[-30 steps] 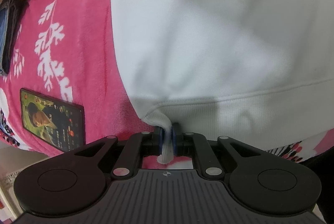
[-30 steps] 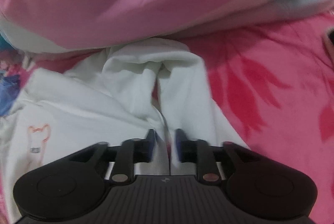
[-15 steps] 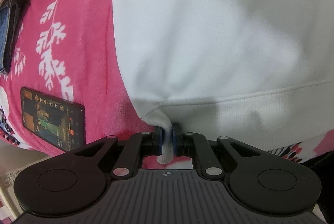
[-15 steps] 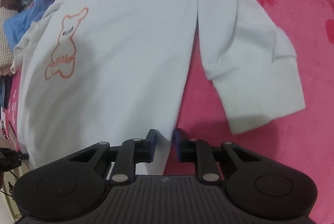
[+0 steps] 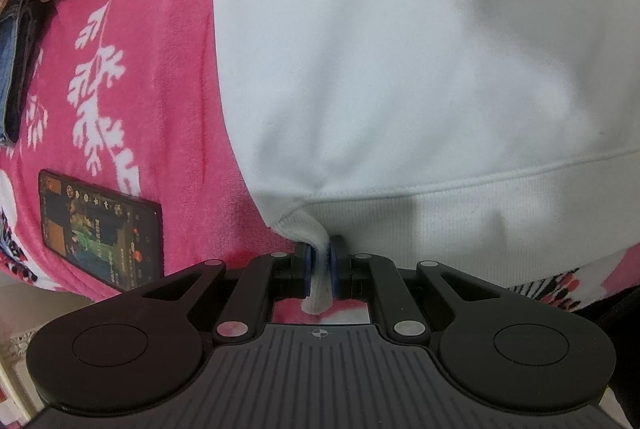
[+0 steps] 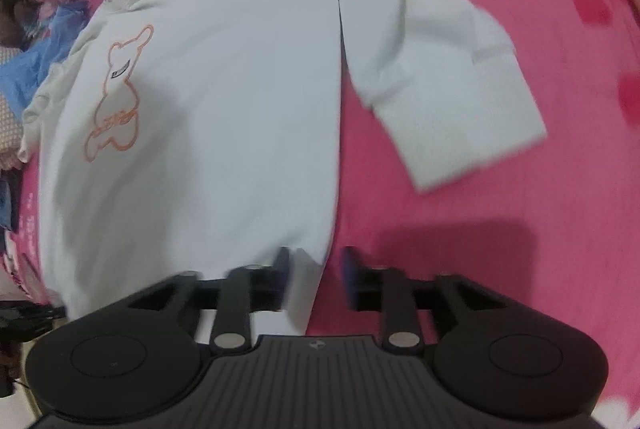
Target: Fold clothes
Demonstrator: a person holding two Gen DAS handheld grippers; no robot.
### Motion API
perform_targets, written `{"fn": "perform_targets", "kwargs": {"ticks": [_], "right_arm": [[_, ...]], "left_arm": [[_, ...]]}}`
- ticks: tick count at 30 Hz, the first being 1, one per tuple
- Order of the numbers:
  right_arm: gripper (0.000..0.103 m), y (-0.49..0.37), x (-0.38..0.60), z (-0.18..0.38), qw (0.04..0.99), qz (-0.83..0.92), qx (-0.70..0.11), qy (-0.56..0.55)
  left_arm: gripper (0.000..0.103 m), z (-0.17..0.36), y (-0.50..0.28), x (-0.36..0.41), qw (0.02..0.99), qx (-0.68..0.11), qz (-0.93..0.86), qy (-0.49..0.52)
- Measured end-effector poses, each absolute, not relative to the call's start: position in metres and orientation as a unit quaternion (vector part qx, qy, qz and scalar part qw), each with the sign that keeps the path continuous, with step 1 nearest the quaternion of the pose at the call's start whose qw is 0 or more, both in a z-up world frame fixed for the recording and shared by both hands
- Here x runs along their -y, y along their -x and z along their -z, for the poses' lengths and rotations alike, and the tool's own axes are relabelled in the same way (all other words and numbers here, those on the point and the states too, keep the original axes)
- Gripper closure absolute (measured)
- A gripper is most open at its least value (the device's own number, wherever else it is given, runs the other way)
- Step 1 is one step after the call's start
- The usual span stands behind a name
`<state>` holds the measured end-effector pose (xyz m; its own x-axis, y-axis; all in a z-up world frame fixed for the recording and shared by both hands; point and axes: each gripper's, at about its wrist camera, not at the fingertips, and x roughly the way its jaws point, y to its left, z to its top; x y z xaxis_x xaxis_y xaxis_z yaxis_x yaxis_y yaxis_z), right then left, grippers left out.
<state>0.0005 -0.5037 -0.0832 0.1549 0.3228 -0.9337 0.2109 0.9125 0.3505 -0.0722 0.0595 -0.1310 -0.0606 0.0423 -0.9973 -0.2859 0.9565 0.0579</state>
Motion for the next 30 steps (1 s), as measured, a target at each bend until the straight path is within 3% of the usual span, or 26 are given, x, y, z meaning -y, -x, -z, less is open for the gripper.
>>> {"fn": "perform_targets", "kwargs": {"ticks": [4,5,6,8,16,21,25,30], "right_arm": [[0.063,0.021,0.479,0.090,0.713,-0.058,-0.674,-0.187],[0.069,0.024,0.470,0.091,0.716,-0.062,-0.675,-0.166],[0.084,0.029,0.461,0.090,0.723,-0.062,-0.675,-0.132],[0.097,0.038,0.444,0.089,0.734,-0.059,-0.673,-0.068],[0.096,0.056,0.442,0.069,0.746,0.039,-0.661,-0.072],[0.096,0.066,0.391,0.047,0.786,-0.024,-0.615,-0.047],[0.096,0.081,0.364,0.085,0.754,-0.026,-0.656,0.014],[0.096,0.092,0.379,0.074,0.727,0.032,-0.686,0.004]], "left_arm": [[0.095,0.129,0.080,-0.069,0.686,-0.712,-0.117,0.094],[0.095,0.129,0.082,-0.072,0.688,-0.711,-0.114,0.095],[0.095,0.128,0.084,-0.074,0.690,-0.709,-0.111,0.096],[0.095,0.127,0.088,-0.080,0.693,-0.706,-0.108,0.101],[0.095,0.123,0.106,-0.104,0.705,-0.691,-0.094,0.127],[0.095,0.121,0.116,-0.117,0.711,-0.685,-0.086,0.135],[0.095,0.118,0.126,-0.128,0.713,-0.679,-0.089,0.151],[0.095,0.117,0.138,-0.141,0.718,-0.669,-0.096,0.169]]}}
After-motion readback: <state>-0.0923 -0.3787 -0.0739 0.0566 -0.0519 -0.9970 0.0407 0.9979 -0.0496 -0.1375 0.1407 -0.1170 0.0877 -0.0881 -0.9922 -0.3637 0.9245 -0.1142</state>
